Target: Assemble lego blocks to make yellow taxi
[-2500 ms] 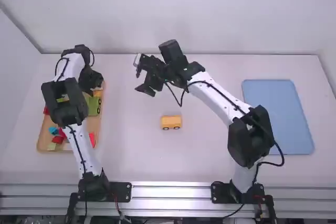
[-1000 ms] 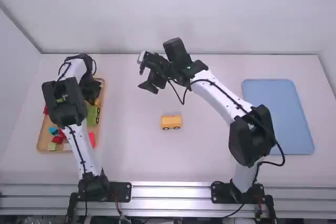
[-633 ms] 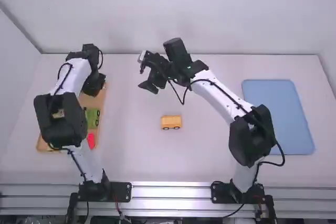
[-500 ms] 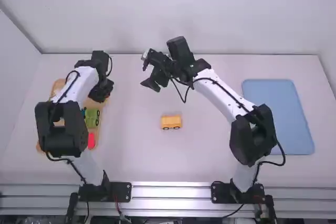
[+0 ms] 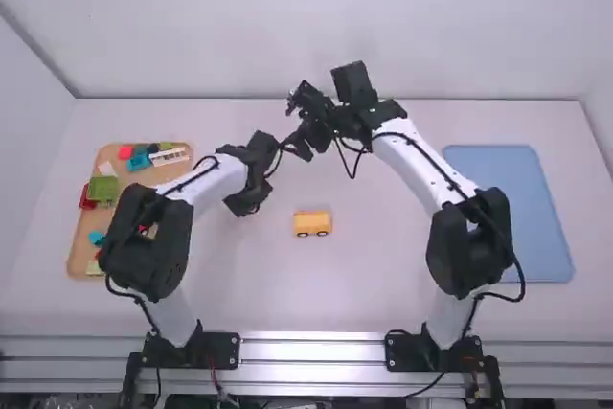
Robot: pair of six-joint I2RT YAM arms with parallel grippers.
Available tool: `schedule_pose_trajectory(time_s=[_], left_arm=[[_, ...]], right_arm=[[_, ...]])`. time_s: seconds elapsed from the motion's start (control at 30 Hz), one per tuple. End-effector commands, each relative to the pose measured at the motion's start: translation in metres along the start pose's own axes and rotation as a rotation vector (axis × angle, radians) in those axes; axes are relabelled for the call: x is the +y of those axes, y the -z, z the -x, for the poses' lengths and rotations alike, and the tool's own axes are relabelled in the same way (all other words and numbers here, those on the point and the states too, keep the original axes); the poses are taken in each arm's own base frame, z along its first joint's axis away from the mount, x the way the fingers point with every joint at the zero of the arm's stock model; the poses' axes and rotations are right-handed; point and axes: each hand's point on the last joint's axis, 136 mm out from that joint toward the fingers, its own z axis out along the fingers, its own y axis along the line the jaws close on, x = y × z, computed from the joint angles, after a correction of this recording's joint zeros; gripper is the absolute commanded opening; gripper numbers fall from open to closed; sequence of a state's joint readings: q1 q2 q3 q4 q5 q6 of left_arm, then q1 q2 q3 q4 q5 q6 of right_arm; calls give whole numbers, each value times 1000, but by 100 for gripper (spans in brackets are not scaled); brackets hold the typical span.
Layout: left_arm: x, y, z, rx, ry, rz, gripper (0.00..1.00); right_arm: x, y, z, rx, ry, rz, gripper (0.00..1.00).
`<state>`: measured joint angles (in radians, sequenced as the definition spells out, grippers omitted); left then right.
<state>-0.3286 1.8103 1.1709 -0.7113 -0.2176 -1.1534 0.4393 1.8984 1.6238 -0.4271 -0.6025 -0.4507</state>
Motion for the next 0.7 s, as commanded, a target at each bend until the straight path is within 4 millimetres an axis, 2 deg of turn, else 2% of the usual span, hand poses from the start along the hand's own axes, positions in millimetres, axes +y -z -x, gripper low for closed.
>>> schedule_pose_trajectory(time_s=[0.0, 0.07, 0.23, 0.27, 0.37, 0.4, 0.47, 0.5, 0.53, 0.57, 0.63, 0.67], left_arm=[[5, 1, -5, 13, 18, 11, 25], [5, -1, -5, 29, 8, 4, 17], [9, 0, -4, 27, -49, 19, 15], [8, -1, -3, 28, -90, 14, 15], [-5, 0, -6, 33, -349, -45, 14], [-15, 1, -13, 55, -536, -105, 8], [-22, 3, -22, 89, -700, -168, 4], [-27, 6, -33, 129, -838, -234, 5], [-29, 7, -37, 142, -904, -263, 6], [-32, 11, -52, 177, -1105, -352, 12], [-27, 13, -59, 196, -1264, -386, 20], [-21, 12, -61, 196, -1386, -384, 21]], right_arm=[[-18, 20, 7, -11, -14, -64, 98], [-16, 31, 6, -6, -2, -65, 98], [-4, 47, 4, -8, 61, -73, 98], [3, 56, 2, -16, 72, -81, 98], [16, 75, -1, -56, 103, -88, 98], [24, 84, -4, -90, 112, -75, 98], [32, 93, -6, -132, 123, -63, 98], [38, 101, -10, -165, 133, -58, 98], [40, 104, -11, -179, 138, -54, 98], [48, 113, -15, -223, 143, -45, 98], [54, 119, -17, -262, 145, -45, 98], [57, 123, -19, -291, 146, -59, 98]])
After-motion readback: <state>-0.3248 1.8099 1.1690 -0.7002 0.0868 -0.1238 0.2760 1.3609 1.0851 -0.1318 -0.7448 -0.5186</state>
